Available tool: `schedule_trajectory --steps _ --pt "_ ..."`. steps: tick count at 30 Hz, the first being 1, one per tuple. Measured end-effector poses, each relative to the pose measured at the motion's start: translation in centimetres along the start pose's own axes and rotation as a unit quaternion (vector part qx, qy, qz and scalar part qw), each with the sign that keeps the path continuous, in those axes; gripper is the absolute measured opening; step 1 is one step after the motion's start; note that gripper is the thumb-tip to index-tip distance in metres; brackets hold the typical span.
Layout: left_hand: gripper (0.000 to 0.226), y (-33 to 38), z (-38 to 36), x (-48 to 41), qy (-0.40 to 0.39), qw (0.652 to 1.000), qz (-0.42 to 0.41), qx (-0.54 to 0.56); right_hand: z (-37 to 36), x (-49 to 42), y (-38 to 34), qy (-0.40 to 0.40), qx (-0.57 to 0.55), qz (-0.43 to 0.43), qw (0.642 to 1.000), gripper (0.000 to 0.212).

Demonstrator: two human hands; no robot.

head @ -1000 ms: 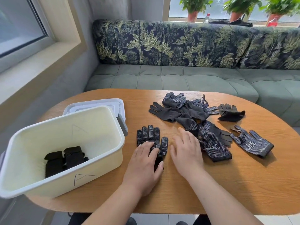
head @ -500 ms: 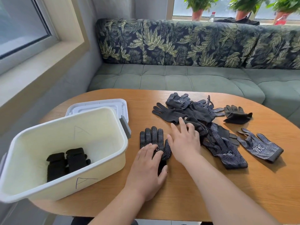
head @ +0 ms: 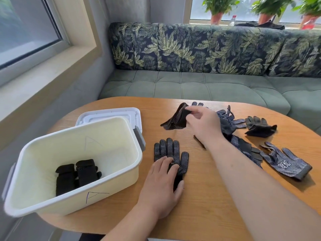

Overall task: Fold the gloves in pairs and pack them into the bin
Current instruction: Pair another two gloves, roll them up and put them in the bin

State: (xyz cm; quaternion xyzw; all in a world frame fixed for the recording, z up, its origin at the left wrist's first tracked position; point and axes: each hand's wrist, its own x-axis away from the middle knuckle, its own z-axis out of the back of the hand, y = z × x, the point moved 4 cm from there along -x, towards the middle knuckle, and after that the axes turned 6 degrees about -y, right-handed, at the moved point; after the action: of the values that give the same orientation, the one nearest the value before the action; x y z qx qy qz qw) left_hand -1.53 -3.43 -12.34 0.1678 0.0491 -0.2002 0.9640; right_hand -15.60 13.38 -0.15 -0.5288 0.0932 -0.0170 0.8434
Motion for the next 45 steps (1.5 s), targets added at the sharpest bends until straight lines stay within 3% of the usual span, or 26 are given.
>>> schedule_trajectory --steps 2,4,6,8,10,18,22,27,29,31,34,37,42,45 --pt "0.05 0.1 0.1 0.1 0.001 1.0 -0.003 -0.005 0.4 -0.1 -0.3 0.01 -0.222 -0.039 0.974 0.024" --pt "0.05 0.1 0.2 0.0 0.0 1.0 -0.003 -0.006 0.8 1.1 0.9 0.024 -0.333 -0.094 0.938 0.021" --pt "0.051 0.1 0.2 -0.1 -0.001 1.0 0.0 -0.003 1.2 3.0 4.1 0.03 -0.242 -0.15 0.958 0.017" --pt "0.052 0.1 0.2 -0.2 -0.001 1.0 0.002 -0.004 1.9 5.1 7.8 0.007 0.002 -0.176 0.984 0.01" --pt "0.053 0.1 0.1 -0.2 -0.002 1.0 0.001 -0.006 2.4 6.8 9.9 -0.018 0.139 -0.158 0.977 0.009" --pt "0.051 0.1 0.5 -0.1 0.007 1.0 0.016 -0.019 3.4 7.9 10.5 -0.044 0.308 0.009 0.95 0.013" --pt "0.048 0.0 0.6 0.1 0.031 0.999 0.033 -0.023 3.7 10.3 8.0 -0.032 0.305 0.194 0.932 0.022" --pt "0.048 -0.1 0.5 -0.1 0.038 0.998 0.052 -0.017 2.5 14.3 8.4 -0.147 0.293 0.264 0.907 0.022" --pt "0.049 0.0 0.6 0.0 0.042 0.998 0.051 -0.015 2.7 14.8 8.9 -0.155 0.285 0.263 0.909 0.021" --pt "0.051 -0.1 0.6 0.0 0.045 0.998 0.053 -0.01 3.4 14.3 9.1 -0.104 0.267 0.236 0.929 0.026" --pt "0.053 -0.2 0.6 -0.1 0.035 0.998 0.059 -0.002 4.5 12.5 10.2 -0.005 0.312 0.109 0.944 0.053" --pt "0.053 -0.1 0.6 -0.1 0.022 0.998 0.053 -0.005 4.3 10.9 12.1 -0.038 0.398 -0.03 0.916 0.078" --pt "0.048 -0.2 0.5 -0.2 0.016 0.999 0.042 -0.012 4.3 8.7 13.4 -0.121 0.395 -0.053 0.909 0.079" --pt "0.051 -0.2 0.4 -0.3 0.012 0.999 0.042 -0.02 4.2 8.6 11.8 -0.077 0.416 -0.029 0.905 0.067"
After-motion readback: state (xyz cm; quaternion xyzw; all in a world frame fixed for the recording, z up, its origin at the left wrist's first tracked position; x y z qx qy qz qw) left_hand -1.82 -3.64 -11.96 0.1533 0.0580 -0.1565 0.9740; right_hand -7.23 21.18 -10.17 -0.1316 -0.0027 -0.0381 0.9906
